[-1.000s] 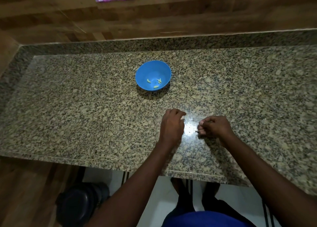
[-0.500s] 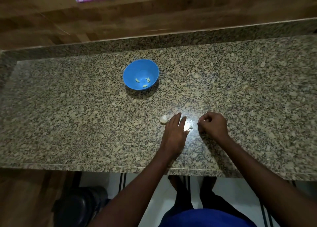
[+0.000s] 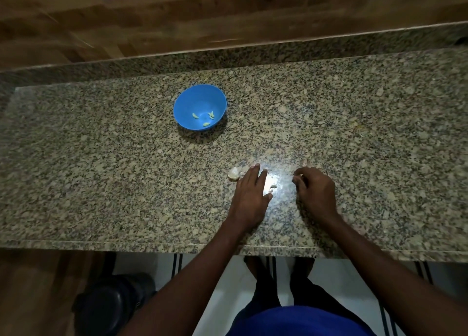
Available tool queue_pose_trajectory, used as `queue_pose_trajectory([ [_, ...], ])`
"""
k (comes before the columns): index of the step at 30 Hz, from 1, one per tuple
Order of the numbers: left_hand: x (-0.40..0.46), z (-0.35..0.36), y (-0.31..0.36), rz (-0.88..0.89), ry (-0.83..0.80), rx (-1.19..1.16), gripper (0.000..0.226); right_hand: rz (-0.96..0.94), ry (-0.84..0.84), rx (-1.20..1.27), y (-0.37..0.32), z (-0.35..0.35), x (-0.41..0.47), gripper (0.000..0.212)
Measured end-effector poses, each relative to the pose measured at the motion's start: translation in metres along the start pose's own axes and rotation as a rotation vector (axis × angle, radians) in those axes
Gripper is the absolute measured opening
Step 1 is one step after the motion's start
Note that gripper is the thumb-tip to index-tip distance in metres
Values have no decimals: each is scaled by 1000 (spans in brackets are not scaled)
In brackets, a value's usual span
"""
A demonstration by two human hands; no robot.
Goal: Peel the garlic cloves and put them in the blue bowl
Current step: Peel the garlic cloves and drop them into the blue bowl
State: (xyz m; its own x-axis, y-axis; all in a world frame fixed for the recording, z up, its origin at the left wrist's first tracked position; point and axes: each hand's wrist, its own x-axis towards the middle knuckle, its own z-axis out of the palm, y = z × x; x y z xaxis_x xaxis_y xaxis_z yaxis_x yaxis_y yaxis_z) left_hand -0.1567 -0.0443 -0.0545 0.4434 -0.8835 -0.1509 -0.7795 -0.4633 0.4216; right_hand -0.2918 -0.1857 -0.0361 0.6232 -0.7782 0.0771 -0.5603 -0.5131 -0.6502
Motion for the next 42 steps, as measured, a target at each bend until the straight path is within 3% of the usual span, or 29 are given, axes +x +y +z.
queue_pose_trajectory([
  [3, 1, -1, 1, -1, -3, -1, 68, -18, -6, 1, -2, -2, 1, 1],
  [7, 1, -1, 1, -9, -12, 2, 68, 314, -61, 237, -8, -3, 11, 19],
  [10, 1, -1, 2, -11, -13, 11, 68, 453, -110, 432, -9, -1, 15, 26],
  [16, 0, 0, 2, -1, -6, 26, 69, 170, -113, 145, -14, -3, 11, 12],
  [24, -3, 2, 3, -2, -1, 32, 70, -57, -108, -37, -10, 2, 10, 17],
  [28, -8, 6, 1, 9, -4, 60, 72, -77, -130, -121, -7, 3, 9, 7],
  [34, -9, 13, -1, 4, 1, 117, 74, -86, -132, -149, -9, 8, 9, 10],
  [42, -9, 14, -3, 12, -3, 121, 74, 35, -142, -38, -13, 5, 12, 13],
])
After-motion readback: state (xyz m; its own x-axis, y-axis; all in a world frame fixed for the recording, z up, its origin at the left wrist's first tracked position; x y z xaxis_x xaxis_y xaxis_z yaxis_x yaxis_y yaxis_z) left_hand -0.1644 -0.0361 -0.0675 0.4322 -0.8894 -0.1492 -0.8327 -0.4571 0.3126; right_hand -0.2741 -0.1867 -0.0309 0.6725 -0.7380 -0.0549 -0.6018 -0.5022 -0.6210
